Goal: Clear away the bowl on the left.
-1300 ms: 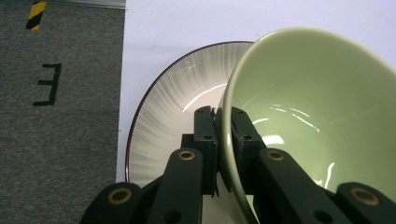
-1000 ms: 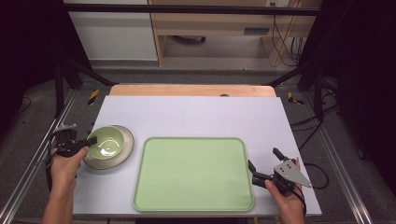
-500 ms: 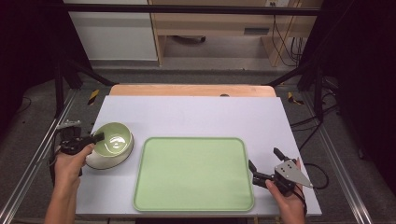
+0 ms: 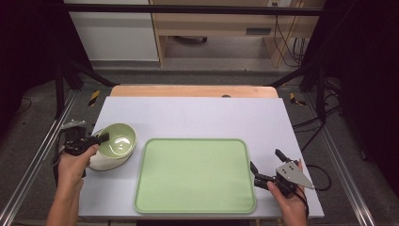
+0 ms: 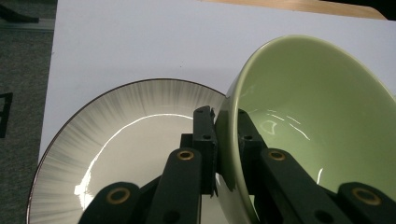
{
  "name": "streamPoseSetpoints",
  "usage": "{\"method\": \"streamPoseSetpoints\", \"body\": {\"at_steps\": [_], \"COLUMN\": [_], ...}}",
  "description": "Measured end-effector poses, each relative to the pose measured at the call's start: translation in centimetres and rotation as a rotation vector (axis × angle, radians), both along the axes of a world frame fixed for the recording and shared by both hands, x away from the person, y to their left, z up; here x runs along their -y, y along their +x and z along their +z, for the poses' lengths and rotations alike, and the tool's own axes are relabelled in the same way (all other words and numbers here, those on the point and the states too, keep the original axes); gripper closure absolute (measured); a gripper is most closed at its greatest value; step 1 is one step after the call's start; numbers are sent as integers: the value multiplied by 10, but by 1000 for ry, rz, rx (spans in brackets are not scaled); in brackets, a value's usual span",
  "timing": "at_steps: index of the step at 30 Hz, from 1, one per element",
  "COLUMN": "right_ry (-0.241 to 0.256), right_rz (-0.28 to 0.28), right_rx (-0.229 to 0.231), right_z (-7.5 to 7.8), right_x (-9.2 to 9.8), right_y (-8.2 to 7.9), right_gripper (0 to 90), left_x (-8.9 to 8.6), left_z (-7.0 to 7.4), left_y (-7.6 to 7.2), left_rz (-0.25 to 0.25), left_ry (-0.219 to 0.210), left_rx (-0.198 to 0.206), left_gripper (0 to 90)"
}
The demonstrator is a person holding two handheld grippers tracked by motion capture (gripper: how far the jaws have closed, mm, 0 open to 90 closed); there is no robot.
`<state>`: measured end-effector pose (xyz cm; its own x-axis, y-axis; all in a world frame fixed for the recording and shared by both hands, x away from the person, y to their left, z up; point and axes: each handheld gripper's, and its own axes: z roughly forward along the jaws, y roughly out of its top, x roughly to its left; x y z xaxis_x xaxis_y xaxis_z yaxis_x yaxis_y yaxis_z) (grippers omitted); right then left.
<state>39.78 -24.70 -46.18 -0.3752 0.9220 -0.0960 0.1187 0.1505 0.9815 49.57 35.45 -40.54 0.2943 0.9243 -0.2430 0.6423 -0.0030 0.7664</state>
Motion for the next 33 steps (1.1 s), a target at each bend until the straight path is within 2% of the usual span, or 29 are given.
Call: {"method": "streamPoseSetpoints", "body": {"at_steps": [5,11,15,33], "right_ry": [-1,-1,-3,-3], "right_rz": [0,1,2,3], "right_rx": [0,-1,-1,-1], "right_z": [0,0,0,0], "right_x": [0,0,0,0], "right_y": [0,0,0,0], "right_gripper": [29,29,29,29], "left_x": [6,17,23,60], "left_z": [4,8,9,10], "left_y": [-1,-1,-1,-2], "left_rz": [-33,-64,-87,-182], "left_ry": [-61,-59,-79,-54], "left_rx": [5,16,14,5], "left_gripper": [826,826,826,826]}}
